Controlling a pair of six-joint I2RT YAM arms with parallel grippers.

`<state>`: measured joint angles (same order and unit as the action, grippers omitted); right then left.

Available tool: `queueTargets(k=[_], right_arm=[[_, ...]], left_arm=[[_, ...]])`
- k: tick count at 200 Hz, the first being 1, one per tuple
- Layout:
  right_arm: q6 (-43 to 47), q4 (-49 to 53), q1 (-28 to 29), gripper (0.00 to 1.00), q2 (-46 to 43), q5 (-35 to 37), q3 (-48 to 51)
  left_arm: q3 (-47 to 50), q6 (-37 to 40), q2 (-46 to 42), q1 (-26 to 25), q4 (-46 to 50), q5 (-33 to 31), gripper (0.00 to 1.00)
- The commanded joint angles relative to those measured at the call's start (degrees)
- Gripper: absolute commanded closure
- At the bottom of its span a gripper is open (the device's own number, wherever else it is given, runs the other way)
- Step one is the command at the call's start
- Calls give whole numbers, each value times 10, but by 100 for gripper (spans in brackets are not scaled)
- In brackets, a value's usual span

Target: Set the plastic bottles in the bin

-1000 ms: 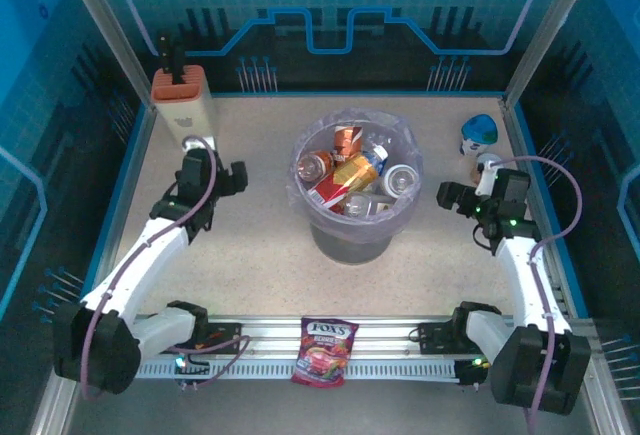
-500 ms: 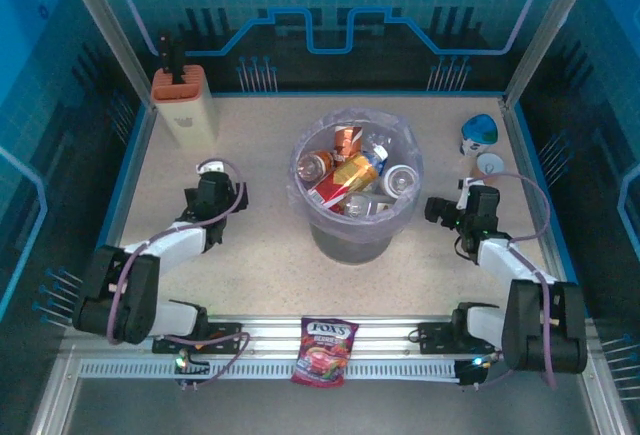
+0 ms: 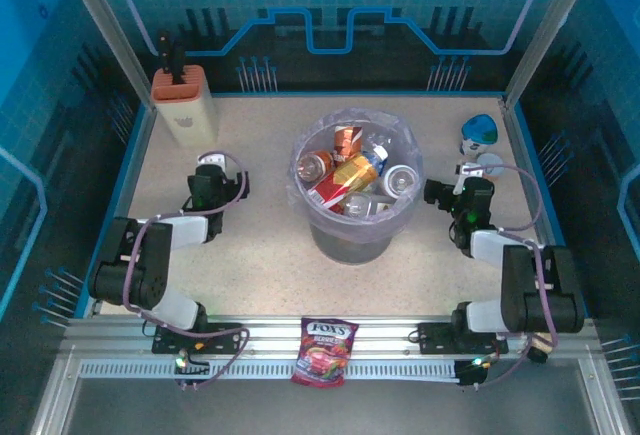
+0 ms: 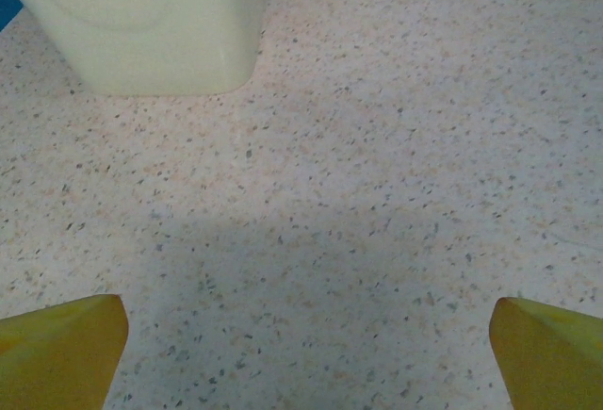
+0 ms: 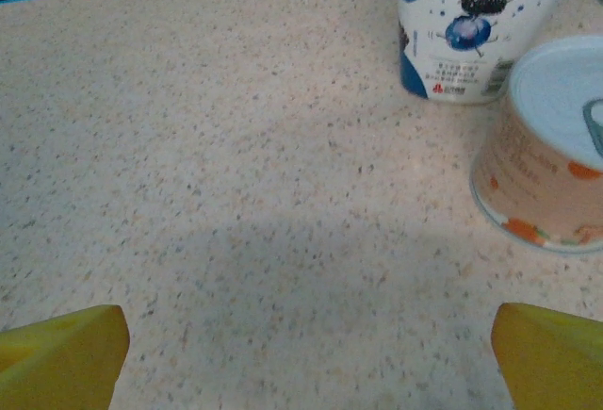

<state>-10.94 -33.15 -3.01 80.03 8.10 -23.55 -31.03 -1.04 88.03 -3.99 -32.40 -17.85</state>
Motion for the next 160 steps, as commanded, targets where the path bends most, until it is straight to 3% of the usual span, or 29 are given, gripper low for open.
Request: queueTargets(k=[1,16,36,47,58,160], right_arm=[[33,-60,26,0,20,33,-17],[60,-97,55,0,29,60,-4],[103,-240,84,0,95,68,26],[87,-183,84,0,75,77,18],[90,-212,80,0,84,72,22],[91,-208,81,0,83,71,22]], left_arm=[[12,10,-7,5,-49,23,1],[37,8,-13,6,-89,25,1],[71,-4,-12,25,-146,65,1],[99,3,19,32,-238,80,1],[87,-5,0,31,-178,82,1],[93,0,7,29,-205,77,1]])
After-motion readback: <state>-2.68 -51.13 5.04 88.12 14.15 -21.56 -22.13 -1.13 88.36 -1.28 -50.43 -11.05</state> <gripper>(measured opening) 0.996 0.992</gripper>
